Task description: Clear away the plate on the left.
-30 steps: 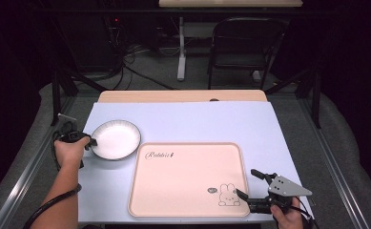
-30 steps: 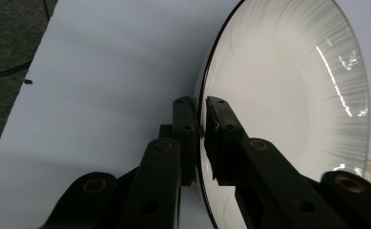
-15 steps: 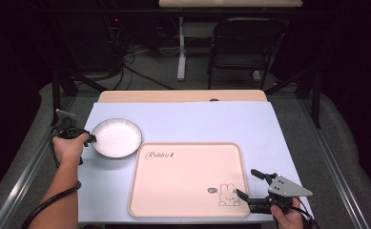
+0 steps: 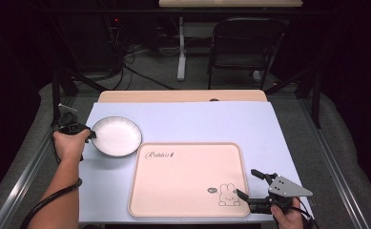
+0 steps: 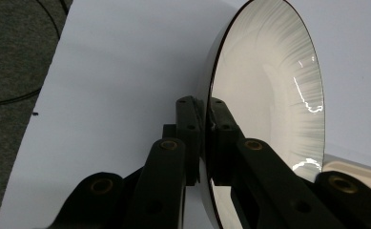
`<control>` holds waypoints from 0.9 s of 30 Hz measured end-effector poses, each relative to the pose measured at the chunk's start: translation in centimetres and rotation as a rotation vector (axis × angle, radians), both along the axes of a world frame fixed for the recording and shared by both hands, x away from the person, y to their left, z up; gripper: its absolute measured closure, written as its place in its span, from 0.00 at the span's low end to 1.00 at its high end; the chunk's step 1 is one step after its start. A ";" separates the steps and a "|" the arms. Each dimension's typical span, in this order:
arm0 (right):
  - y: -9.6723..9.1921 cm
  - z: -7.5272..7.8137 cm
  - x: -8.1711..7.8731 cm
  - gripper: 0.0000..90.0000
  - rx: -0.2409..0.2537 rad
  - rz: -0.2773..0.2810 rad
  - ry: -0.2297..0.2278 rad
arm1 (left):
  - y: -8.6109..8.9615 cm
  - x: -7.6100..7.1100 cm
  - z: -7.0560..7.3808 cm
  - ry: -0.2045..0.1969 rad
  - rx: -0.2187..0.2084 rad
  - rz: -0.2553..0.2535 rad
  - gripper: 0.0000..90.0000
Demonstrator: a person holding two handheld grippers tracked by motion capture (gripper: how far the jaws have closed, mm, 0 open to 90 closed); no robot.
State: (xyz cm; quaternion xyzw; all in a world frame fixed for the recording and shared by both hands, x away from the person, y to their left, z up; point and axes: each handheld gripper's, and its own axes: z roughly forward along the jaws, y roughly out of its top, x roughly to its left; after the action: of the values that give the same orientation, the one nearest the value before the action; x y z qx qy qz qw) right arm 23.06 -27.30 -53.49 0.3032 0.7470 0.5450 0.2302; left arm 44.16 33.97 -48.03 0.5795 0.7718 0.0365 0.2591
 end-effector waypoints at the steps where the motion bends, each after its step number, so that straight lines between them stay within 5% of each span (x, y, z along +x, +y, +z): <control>1: 0.0 0.0 0.0 0.16 0.000 0.000 0.000 | 0.0 0.0 0.1 -0.002 0.000 -0.001 0.95; 8: 0.0 0.0 0.0 0.16 0.001 0.000 0.001 | -0.4 0.2 1.4 -0.001 0.052 -0.016 0.94; 27: 0.0 0.0 0.0 0.16 0.001 0.000 0.001 | -0.2 0.1 4.0 -0.024 0.058 -0.021 0.94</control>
State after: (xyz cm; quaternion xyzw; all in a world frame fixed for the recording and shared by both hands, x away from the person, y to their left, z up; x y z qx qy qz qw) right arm 23.07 -27.29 -53.50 0.3038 0.7468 0.5452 0.2297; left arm 44.23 33.81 -44.07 0.5942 0.7613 0.0632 0.2519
